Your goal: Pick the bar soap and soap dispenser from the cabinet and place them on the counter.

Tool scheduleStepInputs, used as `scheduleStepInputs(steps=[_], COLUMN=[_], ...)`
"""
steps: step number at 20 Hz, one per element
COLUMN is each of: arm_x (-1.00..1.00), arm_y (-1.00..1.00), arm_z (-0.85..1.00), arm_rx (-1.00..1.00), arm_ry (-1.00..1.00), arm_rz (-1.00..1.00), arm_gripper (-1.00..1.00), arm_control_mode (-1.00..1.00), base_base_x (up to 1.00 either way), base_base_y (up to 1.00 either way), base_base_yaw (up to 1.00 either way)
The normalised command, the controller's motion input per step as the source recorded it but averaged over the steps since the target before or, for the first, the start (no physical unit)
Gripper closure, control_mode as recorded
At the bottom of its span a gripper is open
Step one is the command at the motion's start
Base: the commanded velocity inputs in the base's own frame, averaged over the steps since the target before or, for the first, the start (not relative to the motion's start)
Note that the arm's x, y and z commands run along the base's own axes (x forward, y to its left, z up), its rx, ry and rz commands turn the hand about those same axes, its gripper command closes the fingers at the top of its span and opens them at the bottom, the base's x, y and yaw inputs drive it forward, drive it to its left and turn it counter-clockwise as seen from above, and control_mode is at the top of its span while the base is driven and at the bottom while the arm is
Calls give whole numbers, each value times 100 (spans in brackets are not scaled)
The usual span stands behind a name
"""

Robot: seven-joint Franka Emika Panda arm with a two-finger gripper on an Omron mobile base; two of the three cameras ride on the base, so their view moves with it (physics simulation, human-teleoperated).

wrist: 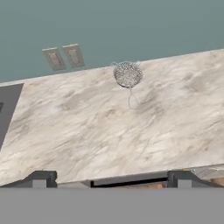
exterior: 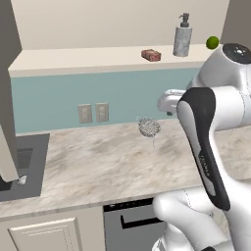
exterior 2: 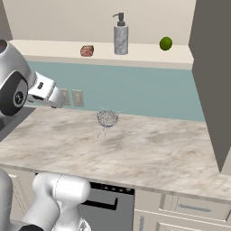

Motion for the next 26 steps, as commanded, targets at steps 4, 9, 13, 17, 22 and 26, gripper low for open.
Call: scheduleStepInputs(steps=[4, 9, 13, 17, 22, 26], arm_x=[0, 8, 6, 0, 4, 18], arm_y=[-24, -18, -10, -9, -15, -16], arm_z=[30, 31, 27, 30, 32, 34], arm_rx=[0, 0, 0, -3, -7, -10], arm_ry=[-12, -10, -10, -9, -8, -8], arm_rz=[0, 1, 7, 12, 6, 2], arm_gripper=[-100, -100, -100, -100, -100, -100], arm_control_mode=[-100, -100, -100, -100, -100, -100], base_base_x=[0, 0, 0, 0, 0, 0], base_base_y=[0, 0, 0, 0, 0, 0], base_base_yaw=[0, 0, 0, 0, 0, 0])
